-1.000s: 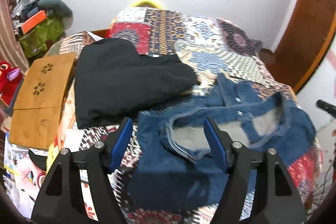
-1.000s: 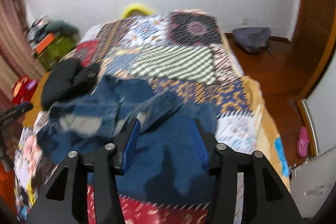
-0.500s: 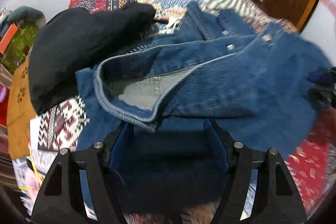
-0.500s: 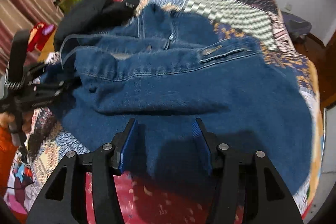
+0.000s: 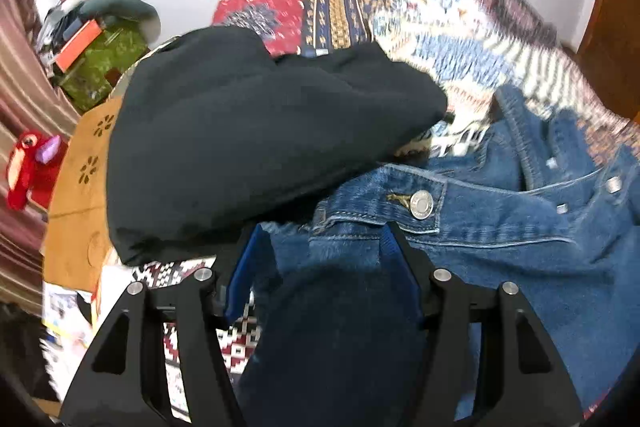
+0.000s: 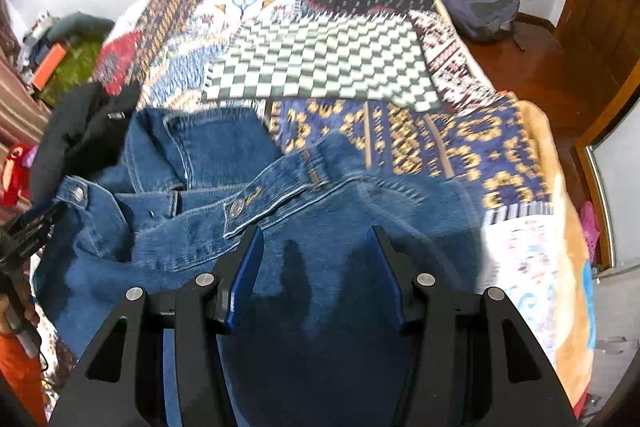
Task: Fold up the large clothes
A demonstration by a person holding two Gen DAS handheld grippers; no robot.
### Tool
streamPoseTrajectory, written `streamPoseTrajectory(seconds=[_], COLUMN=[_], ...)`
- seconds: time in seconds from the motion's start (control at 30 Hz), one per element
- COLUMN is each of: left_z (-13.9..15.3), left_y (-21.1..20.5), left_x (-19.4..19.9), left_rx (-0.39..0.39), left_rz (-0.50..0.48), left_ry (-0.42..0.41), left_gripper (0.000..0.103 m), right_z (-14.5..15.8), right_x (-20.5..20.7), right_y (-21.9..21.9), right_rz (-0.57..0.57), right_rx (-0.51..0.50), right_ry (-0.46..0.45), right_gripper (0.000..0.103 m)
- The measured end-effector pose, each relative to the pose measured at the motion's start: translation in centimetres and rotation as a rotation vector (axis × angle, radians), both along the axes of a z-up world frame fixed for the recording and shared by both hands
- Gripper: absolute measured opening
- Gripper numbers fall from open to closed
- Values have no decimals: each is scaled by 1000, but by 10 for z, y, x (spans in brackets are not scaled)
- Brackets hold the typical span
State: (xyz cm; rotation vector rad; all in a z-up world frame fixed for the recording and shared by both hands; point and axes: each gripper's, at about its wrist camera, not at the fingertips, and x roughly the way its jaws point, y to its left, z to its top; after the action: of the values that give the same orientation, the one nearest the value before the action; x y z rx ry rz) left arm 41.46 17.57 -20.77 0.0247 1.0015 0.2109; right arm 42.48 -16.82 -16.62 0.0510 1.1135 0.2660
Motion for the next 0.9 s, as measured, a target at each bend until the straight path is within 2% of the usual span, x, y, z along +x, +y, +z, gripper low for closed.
streamPoseTrajectory(seconds=[0.13,0.23,0.33,0.43,0.5,0.6,0.67,0.8,0.9], left_z=[13,16,9,-5,-20,-38,-42,-43,-41], left_y=[12,24,32,39,39,34,34,38,43], left_x=[-20,-24,-23,-21,-15,-9,-10,-15,-22], left_rx=[-90,-115,-121,-173,-207,-173,-184,-188,-167], left_rz=[-4,-1,-1,-9,-26,-15,2,37,75], left_ry=[-10,-5,21,68,111,148,134,96,72], left_gripper=[65,70,71,71,71,71,73,76,77], right_z=[4,-8,-24,-41,-49,-46,-37,-15,-11], right_x=[16,31,48,58,58,51,44,32,35], right_y=[-8,-4,4,15,24,31,31,25,12], right_rz=[50,99,133,167,197,196,189,129,74], right_rx=[-11,-39,-62,-49,-70,-96,-101,-152,-119], right_ry=[43,110,174,215,201,149,96,-23,-13], right_gripper=[51,52,52,52,50,25,19,15,15])
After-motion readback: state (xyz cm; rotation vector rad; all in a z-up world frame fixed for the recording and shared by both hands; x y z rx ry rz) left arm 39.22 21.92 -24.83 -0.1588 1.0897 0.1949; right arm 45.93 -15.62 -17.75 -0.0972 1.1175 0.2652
